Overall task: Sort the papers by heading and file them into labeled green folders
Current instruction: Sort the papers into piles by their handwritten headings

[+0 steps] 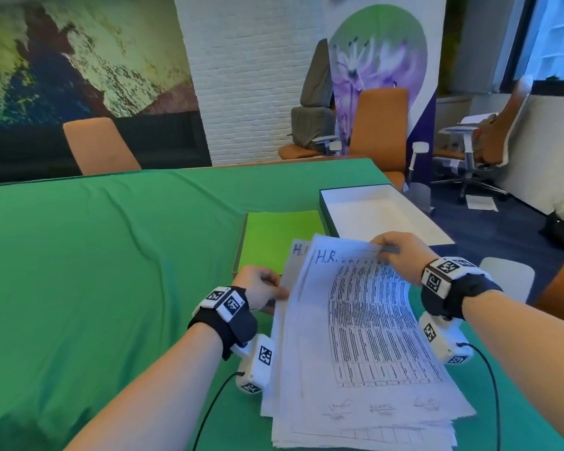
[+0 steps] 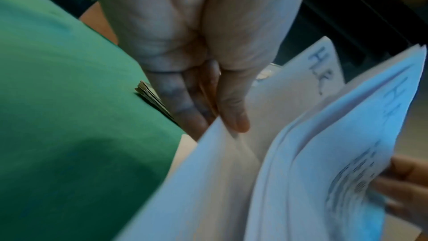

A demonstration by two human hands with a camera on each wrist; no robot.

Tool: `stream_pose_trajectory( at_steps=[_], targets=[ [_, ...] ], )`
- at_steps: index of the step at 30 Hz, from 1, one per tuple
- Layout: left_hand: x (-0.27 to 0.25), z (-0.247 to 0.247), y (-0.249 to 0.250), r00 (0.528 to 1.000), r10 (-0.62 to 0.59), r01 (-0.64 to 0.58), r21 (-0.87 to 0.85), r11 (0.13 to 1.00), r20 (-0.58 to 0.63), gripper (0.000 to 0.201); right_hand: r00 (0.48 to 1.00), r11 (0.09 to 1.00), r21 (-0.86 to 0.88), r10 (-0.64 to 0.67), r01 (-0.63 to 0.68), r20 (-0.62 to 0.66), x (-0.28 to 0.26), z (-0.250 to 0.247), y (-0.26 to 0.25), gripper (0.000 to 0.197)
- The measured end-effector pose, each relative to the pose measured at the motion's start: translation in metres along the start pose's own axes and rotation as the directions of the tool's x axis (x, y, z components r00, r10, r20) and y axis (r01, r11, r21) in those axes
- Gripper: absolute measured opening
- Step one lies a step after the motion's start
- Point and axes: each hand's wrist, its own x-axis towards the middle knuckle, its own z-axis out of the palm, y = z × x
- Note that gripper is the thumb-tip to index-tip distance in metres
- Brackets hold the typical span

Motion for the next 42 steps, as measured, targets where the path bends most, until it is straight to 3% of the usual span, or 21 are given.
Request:
stream_pose_trajectory(
  at_steps=[3,5,7,8,10,12,14,16,19,24,29,31,33,36,38,40,42],
  targets=[
    [-0.006,0.007,0.005,0.994,-0.007,0.024,-0.148,0.989,0.111,0.014,0.999,0.999,-0.041,-0.032,0.033,0.008,0.002,0.007,-0.006,0.022],
    [-0.004,0.01,0.0,0.991,-0.036,0.053,-0.136,0.989,0.127,0.021,0.999,0.997,-0.064,-0.037,0.037,-0.01,0.002,0.004,-0.005,0.021],
    [0.001,0.012,-0.007,0.995,-0.065,0.06,0.063,0.996,0.076,0.028,0.998,0.997,-0.072,-0.038,0.035,-0.041,0.003,-0.002,0.0,0.018],
    [0.003,0.014,-0.011,0.998,-0.059,0.048,0.243,0.969,0.037,0.026,0.997,0.997,-0.069,-0.038,0.034,-0.068,0.003,-0.006,0.003,0.019],
    [0.004,0.019,-0.014,0.998,-0.065,0.056,0.538,0.841,-0.001,0.016,0.99,0.999,-0.006,-0.032,0.032,-0.136,0.003,-0.011,0.007,0.02],
    [0.007,0.024,-0.013,0.992,-0.122,0.11,0.578,0.809,-0.019,0.007,0.971,0.999,0.029,-0.026,0.034,-0.239,0.004,-0.014,0.009,0.015],
    [0.013,0.026,-0.011,0.988,-0.154,0.134,0.6,0.789,-0.018,0.024,0.947,0.999,0.031,0.024,-0.014,-0.32,0.004,-0.017,0.01,0.012],
    [0.019,0.023,-0.011,0.99,-0.138,0.122,0.631,0.766,-0.024,0.029,0.942,0.998,0.042,0.053,-0.042,-0.33,0.004,-0.02,0.011,0.012],
    [0.012,0.013,-0.008,0.993,-0.089,0.118,0.595,0.795,-0.078,0.015,0.955,0.999,0.043,0.04,-0.028,-0.293,0.005,-0.02,0.014,0.013],
    [0.001,0.002,-0.012,0.991,-0.115,0.134,0.419,0.898,-0.072,0.02,0.981,0.999,0.043,0.038,-0.031,-0.188,0.004,-0.014,0.015,0.028],
    [-0.002,-0.001,-0.013,0.984,-0.119,0.163,0.39,0.906,-0.134,0.014,0.987,0.999,0.031,0.041,-0.037,-0.154,0.0,-0.011,0.014,0.03],
    [0.001,0.0,-0.013,0.99,-0.007,0.06,0.37,0.927,-0.142,0.025,0.988,0.999,0.022,0.048,-0.045,-0.144,-0.001,-0.013,0.01,0.027],
    [0.001,0.003,-0.008,0.992,0.102,-0.081,0.244,0.966,-0.075,0.045,0.993,0.999,-0.032,0.03,-0.034,-0.117,-0.003,-0.013,0.002,0.03],
    [-0.004,0.011,0.006,0.987,0.159,-0.159,0.112,0.981,0.005,0.062,0.996,0.999,-0.007,-0.042,0.042,-0.083,-0.007,-0.01,-0.024,0.033],
    [-0.007,0.015,0.014,0.979,0.197,-0.197,0.021,0.98,-0.047,0.037,0.99,0.993,0.051,-0.105,0.11,-0.091,-0.011,-0.009,-0.044,0.029],
    [-0.012,0.014,0.023,0.962,0.195,-0.224,-0.147,0.963,-0.191,0.016,0.97,0.987,-0.011,-0.159,0.159,-0.186,-0.013,-0.013,-0.057,0.029],
    [-0.016,0.007,0.032,0.935,0.171,-0.259,-0.269,0.928,-0.31,0.016,0.939,0.984,-0.148,-0.142,0.099,-0.314,-0.012,-0.021,-0.059,0.06]
  ],
)
